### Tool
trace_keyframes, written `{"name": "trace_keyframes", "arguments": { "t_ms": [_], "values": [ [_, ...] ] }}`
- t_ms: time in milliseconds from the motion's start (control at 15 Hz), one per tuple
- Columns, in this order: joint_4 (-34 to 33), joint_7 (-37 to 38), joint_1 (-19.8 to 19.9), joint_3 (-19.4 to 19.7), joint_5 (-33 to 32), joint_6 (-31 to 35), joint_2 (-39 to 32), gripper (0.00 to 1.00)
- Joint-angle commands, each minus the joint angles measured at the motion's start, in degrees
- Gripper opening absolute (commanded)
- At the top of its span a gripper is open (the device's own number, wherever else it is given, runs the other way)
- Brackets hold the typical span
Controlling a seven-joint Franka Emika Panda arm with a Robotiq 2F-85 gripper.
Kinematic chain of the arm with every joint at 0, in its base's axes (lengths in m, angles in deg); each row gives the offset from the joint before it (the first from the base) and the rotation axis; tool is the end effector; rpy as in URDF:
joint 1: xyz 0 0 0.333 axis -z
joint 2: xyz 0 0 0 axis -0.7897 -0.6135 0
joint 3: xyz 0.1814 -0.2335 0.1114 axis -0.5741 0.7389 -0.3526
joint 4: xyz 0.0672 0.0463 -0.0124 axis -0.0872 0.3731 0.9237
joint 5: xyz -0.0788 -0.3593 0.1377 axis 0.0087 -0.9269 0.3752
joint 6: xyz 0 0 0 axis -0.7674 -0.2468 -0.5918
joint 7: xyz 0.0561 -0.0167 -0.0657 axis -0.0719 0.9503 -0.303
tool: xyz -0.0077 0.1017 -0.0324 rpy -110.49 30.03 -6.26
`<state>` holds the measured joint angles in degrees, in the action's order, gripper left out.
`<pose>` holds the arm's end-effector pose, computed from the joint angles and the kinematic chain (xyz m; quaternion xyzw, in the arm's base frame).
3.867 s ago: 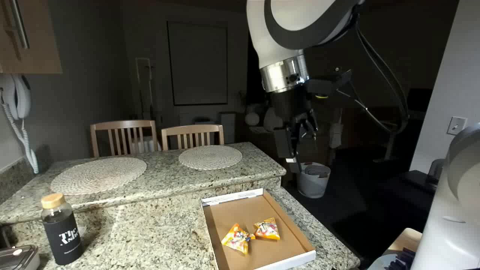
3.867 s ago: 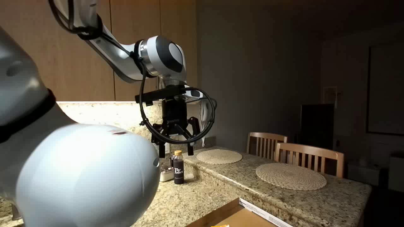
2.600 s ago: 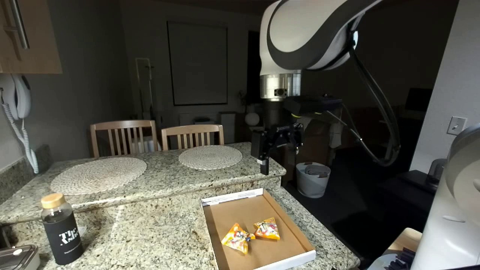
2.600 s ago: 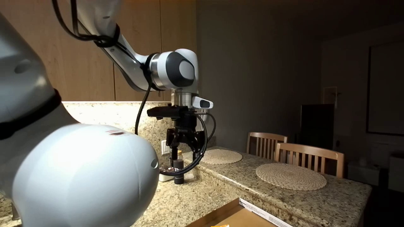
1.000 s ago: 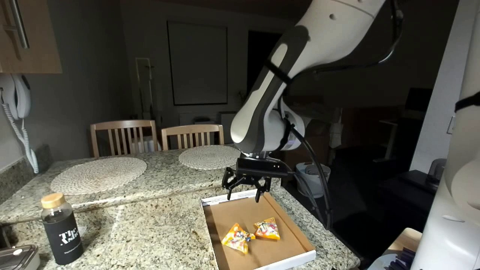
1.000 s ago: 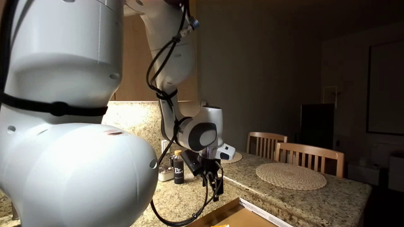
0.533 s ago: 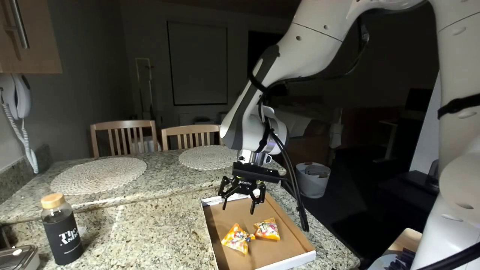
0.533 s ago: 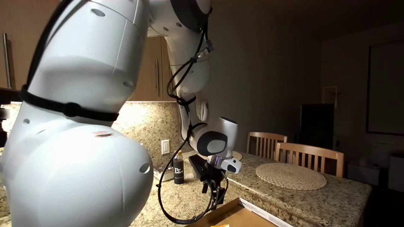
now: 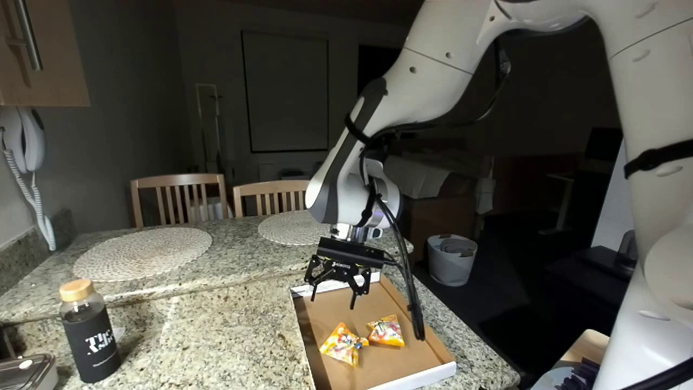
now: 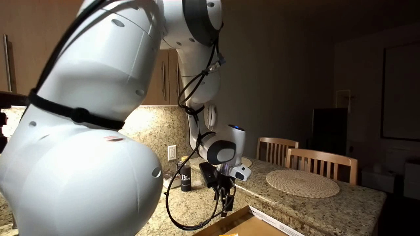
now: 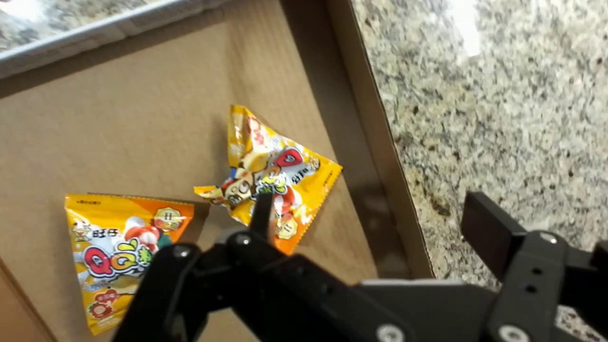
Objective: Pick up the objects from the cover box and put them on the counter
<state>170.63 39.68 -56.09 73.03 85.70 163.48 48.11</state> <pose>0.4938 0.0845 0.1681 -0.9409 0.3147 0.0324 0.1205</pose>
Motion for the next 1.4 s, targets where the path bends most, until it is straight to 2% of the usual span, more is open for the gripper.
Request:
{"name": "trace_keyframes", "arguments": {
  "t_ms": [0, 133, 400, 533, 667, 800, 1067, 1333],
  "values": [
    [-10.99, 7.15, -0.79, 2.25, -0.17, -1.14, -10.61, 1.0],
    [-15.39, 12.36, -1.43, 5.23, -1.9, -7.47, -13.94, 1.0],
    [-21.2, 14.12, 1.25, 6.31, -0.76, -23.1, -17.83, 1.0],
    [-23.83, 13.72, 1.92, 6.13, -0.21, -27.91, -19.63, 1.0],
    [-28.19, 16.63, 1.85, 6.92, -0.55, -33.55, -23.03, 1.0],
    [-31.03, 18.02, 2.55, 7.23, 0.29, -36.11, -25.39, 1.0],
    [-35.45, 19.83, 4.13, 7.88, 2.84, -34.71, -29.7, 1.0],
    [-36.04, 21.08, 5.12, 8.2, 5.14, -33.28, -30.92, 0.98]
  ]
}}
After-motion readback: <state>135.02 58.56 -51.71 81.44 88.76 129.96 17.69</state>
